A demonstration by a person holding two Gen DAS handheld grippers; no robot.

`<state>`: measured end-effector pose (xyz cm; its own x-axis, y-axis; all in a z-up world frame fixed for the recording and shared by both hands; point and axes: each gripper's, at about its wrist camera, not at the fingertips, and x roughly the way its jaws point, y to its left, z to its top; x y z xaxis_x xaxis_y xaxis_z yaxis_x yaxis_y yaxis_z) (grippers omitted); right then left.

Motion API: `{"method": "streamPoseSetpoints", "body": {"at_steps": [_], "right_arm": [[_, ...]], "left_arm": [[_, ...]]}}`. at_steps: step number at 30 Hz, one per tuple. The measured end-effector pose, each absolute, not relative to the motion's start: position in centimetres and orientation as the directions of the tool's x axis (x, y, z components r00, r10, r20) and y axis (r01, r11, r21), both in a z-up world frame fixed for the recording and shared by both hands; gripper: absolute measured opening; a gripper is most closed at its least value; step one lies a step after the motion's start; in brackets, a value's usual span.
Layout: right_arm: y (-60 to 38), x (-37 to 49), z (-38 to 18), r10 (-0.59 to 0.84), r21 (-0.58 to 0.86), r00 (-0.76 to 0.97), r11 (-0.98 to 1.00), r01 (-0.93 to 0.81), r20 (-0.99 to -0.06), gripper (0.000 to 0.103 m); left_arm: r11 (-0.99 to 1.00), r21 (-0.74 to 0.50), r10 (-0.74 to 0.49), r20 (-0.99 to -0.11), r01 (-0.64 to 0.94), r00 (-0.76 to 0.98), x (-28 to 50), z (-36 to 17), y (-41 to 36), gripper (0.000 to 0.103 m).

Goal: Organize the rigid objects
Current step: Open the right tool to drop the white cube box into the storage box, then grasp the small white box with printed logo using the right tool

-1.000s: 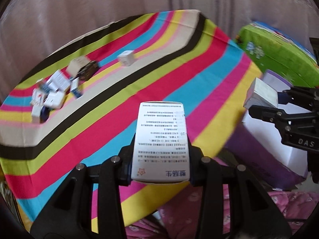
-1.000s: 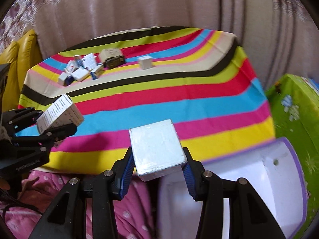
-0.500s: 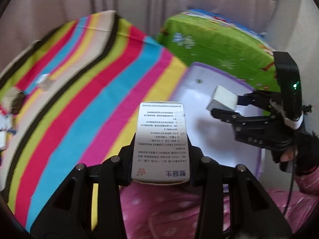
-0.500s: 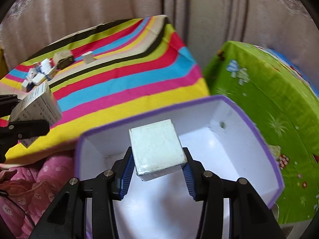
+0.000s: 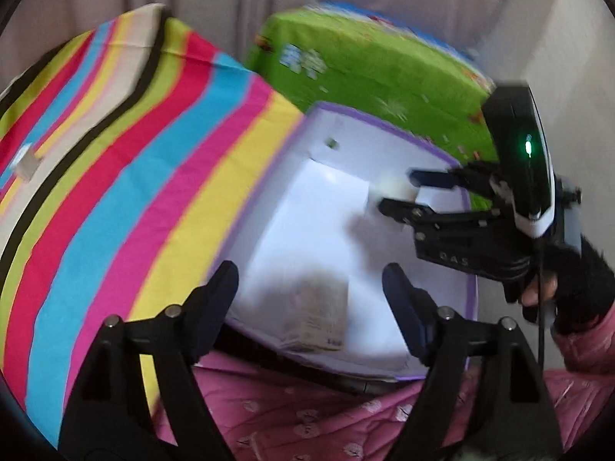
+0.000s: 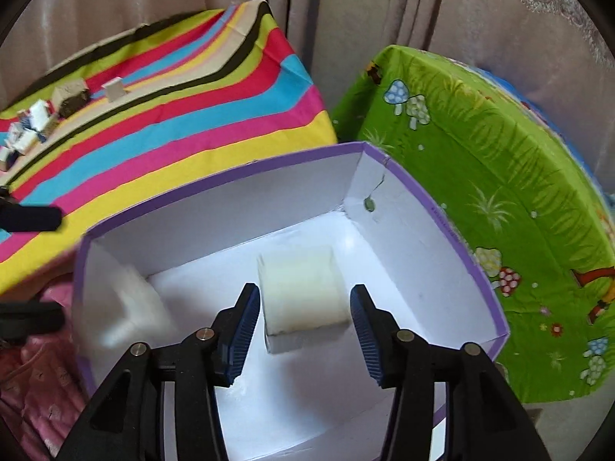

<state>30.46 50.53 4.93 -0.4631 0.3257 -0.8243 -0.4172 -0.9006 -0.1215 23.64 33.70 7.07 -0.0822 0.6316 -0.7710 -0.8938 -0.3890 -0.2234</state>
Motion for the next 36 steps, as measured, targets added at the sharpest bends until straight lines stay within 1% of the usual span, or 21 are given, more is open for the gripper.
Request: {"method": "streamPoseSetpoints", "body": {"at_steps": [2, 3, 5, 8, 10, 11, 15, 17, 21, 26, 27, 29, 31, 33, 36], "right_arm": [[50.2, 29.6, 5.3, 0.324, -0.119, -0.467, -0.902, -0.416, -0.823, 0.057], [49.7, 28.9, 5.7, 0.314, -0.116, -0.476, -0.909, -0.4, -0.822, 0.061], [48.6, 27.4, 6.5, 0.313, -0.139, -0.494, -0.924, -0.357, -0.811, 0.065], [47.0, 24.7, 7.7, 0.266, -0.116, -0.533, -0.947, -0.298, -0.803, 0.065], [45.9, 22.7, 8.0, 0.222, -0.088, -0.554, -0.962, -0.258, -0.802, 0.065], [44.8, 20.8, 8.0, 0.177, -0.064, -0.566, -0.975, -0.213, -0.805, 0.065], [41.2, 14.2, 7.0, 0.056, -0.001, -0.563, -0.995, -0.097, -0.825, 0.066], [39.3, 10.3, 6.2, 0.021, 0.007, -0.561, -0.999, -0.048, -0.828, 0.066], [36.4, 2.1, 4.0, -0.016, 0.003, -0.551, -1.0, 0.023, -0.835, 0.066], [34.7, -6.6, 2.1, -0.056, 0.025, -0.53, -0.998, 0.066, -0.846, 0.066], [34.4, -8.2, 1.8, -0.055, 0.017, -0.53, -0.997, 0.076, -0.846, 0.069], [33.9, -10.2, 1.8, -0.056, 0.004, -0.546, -0.995, 0.097, -0.836, 0.071], [33.7, -12.0, 1.9, -0.057, 0.005, -0.553, -0.995, 0.096, -0.831, 0.075], [33.9, -14.0, 1.8, -0.056, 0.006, -0.566, -0.996, 0.09, -0.822, 0.082], [34.3, -15.8, 1.8, -0.049, 0.008, -0.579, -0.997, 0.074, -0.814, 0.085]], "left_arm": [[-0.451, -0.242, 0.641, -0.758, -0.859, -0.123, 21.9, 7.1, 32.0, 0.085], [-0.51, -0.236, 0.633, -0.754, -0.827, -0.175, 20.5, 6.9, 30.4, 0.087], [-0.591, -0.225, 0.608, -0.755, -0.774, -0.245, 18.2, 6.5, 27.7, 0.087], [-0.7, -0.177, 0.554, -0.746, -0.692, -0.369, 15.6, 6.1, 23.7, 0.087], [-0.783, -0.124, 0.484, -0.737, -0.609, -0.472, 13.5, 5.6, 20.7, 0.087], [-0.828, -0.091, 0.431, -0.734, -0.553, -0.525, 12.3, 5.3, 18.9, 0.087], [-0.92, 0.031, 0.249, -0.724, -0.391, -0.644, 8.9, 3.9, 14.3, 0.087], [-0.941, 0.043, 0.199, -0.732, -0.336, -0.651, 7.5, 3.1, 12.7, 0.087], [-0.973, 0.009, 0.144, -0.759, -0.231, -0.636, 4.6, 1.7, 9.4, 0.087], [-0.984, 0.003, 0.108, -0.789, -0.181, -0.605, 1.2, 0.7, 8.4, 0.087], [-0.984, 0.003, 0.105, -0.794, -0.177, -0.599, 0.8, 0.6, 8.3, 0.087], [-0.986, -0.008, 0.106, -0.805, -0.168, -0.584, -0.9, -0.1, 8.1, 0.087], [-0.987, -0.033, 0.121, -0.803, -0.16, -0.584, -1.8, -0.4, 7.9, 0.09], [-0.987, -0.034, 0.122, -0.802, -0.159, -0.585, -2.2, -0.7, 8.0, 0.095], [-0.985, -0.035, 0.127, -0.803, -0.166, -0.583, -2.1, -0.7, 8.2, 0.096]]}}
